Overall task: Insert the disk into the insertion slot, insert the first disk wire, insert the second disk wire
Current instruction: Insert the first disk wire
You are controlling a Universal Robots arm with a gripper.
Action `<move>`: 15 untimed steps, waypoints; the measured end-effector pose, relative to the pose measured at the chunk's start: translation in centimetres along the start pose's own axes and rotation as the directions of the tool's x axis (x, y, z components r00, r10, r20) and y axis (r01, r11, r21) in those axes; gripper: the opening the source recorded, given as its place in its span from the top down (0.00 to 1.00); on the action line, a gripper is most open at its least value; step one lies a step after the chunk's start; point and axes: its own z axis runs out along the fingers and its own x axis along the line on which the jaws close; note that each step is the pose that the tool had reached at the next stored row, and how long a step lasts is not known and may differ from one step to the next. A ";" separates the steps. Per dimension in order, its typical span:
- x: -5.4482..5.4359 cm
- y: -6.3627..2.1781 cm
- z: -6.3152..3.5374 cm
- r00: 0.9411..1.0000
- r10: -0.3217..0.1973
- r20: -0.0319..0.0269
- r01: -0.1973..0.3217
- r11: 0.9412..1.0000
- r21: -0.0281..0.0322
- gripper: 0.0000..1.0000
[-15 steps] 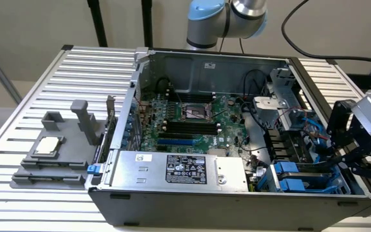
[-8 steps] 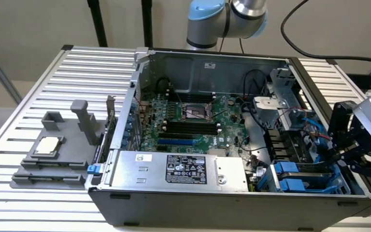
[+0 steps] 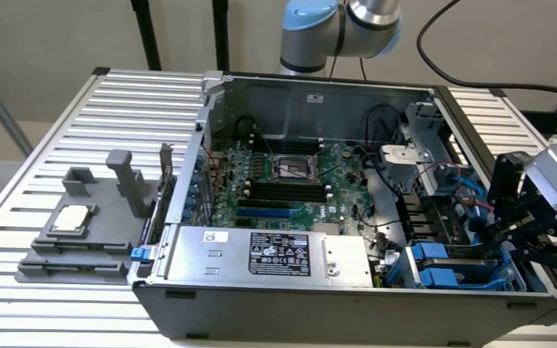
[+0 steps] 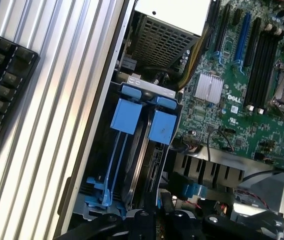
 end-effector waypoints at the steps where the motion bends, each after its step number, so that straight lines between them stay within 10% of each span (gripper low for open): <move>1: -0.1 0.34 0.00 1.000 0.000 0.000 0.000 1.000 0.001 0.83; 15: -0.2 1.17 -0.66 1.000 -0.003 -0.003 0.003 1.000 -0.002 0.75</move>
